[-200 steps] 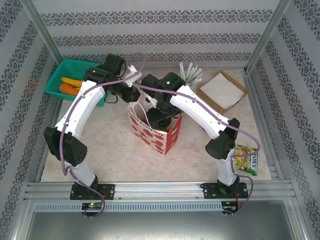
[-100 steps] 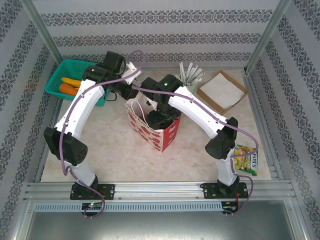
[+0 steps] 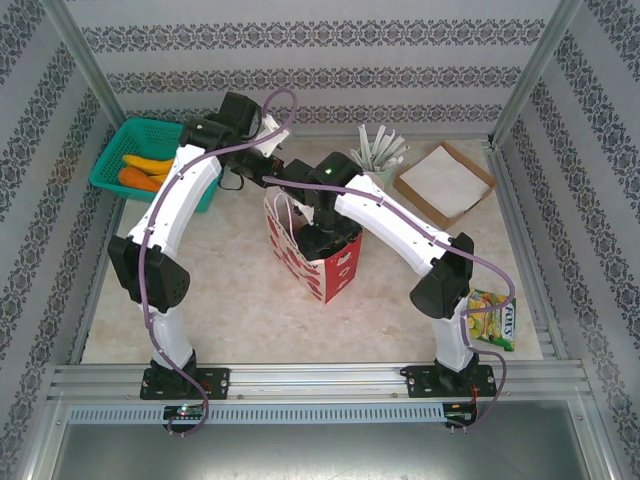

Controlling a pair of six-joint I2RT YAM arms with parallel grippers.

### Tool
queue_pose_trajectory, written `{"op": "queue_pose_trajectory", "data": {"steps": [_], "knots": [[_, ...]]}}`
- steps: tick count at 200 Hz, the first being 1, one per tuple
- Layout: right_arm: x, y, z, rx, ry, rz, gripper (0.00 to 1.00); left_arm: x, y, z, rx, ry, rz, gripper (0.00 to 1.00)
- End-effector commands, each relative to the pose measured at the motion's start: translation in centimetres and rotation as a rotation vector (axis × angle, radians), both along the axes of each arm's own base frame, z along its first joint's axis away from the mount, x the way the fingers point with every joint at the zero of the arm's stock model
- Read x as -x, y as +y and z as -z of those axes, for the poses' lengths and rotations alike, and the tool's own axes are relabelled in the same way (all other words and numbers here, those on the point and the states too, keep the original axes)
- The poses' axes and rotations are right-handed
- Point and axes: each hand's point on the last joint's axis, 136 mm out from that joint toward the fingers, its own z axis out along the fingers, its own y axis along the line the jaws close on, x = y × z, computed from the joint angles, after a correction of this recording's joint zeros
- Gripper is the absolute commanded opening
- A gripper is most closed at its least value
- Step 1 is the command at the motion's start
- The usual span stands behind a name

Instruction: Pack the takeout coffee

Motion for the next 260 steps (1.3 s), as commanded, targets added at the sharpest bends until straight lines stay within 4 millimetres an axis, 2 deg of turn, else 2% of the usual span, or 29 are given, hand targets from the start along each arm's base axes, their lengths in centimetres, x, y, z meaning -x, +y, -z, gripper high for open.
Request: {"op": "queue_pose_trajectory", "data": {"steps": [1,26,55,66,97,111,132,143,162,176,194,206,219,238,260], "knots": [[4.1,-2.8,-0.2,0.136,0.155,-0.046,0.38,-0.2,-0.5,-1.0,0.039,0.006,0.022,0.00],[3.7,-2.2,-0.5,0.118,0.133,-0.056,0.37,-1.2,-1.0,-0.6,0.044,0.016,0.017,0.00],[2.6,-4.5,-0.5,0.197,0.080,-0.027,0.37,-0.8,-1.3,0.4,0.034,0.068,0.067,0.00],[2.6,-4.6,-0.5,0.187,0.081,-0.014,0.37,-0.2,-1.4,0.5,0.038,0.097,0.082,0.00],[2.1,-3.2,-1.1,0.094,0.046,-0.002,0.37,0.5,-0.4,-0.5,0.015,0.070,0.041,0.40],[1.9,-3.0,-1.3,0.085,0.040,-0.003,0.37,0.9,0.3,-0.8,-0.010,0.050,0.018,0.48],[1.8,-3.0,-1.1,0.091,0.039,-0.010,0.37,2.1,0.5,-1.4,-0.003,0.047,0.014,0.55],[1.6,-3.0,-1.2,0.088,0.030,-0.007,0.37,2.9,0.6,-1.6,-0.005,0.049,0.014,0.61],[1.5,-2.8,-1.5,0.074,0.017,-0.016,0.36,4.0,1.0,-1.1,-0.025,0.046,0.013,0.75],[1.3,-2.7,-1.6,0.067,0.009,-0.032,0.36,4.6,1.6,-0.5,-0.049,0.050,0.001,0.78],[1.1,-2.7,-1.5,0.073,0.009,-0.040,0.36,5.2,1.8,0.0,-0.049,0.059,-0.009,0.77],[1.0,-2.6,-1.5,0.075,0.007,-0.050,0.36,5.4,1.6,0.2,-0.041,0.072,-0.003,0.71],[1.0,-2.6,-1.5,0.079,0.004,-0.059,0.36,5.1,1.7,0.6,-0.053,0.081,-0.014,0.58],[0.8,-2.9,-1.7,0.093,-0.007,-0.086,0.36,4.2,2.1,0.9,-0.082,0.071,-0.036,0.33],[0.7,-3.2,-1.8,0.112,-0.012,-0.108,0.36,3.5,2.0,0.5,-0.085,0.054,-0.034,0.10]]}}
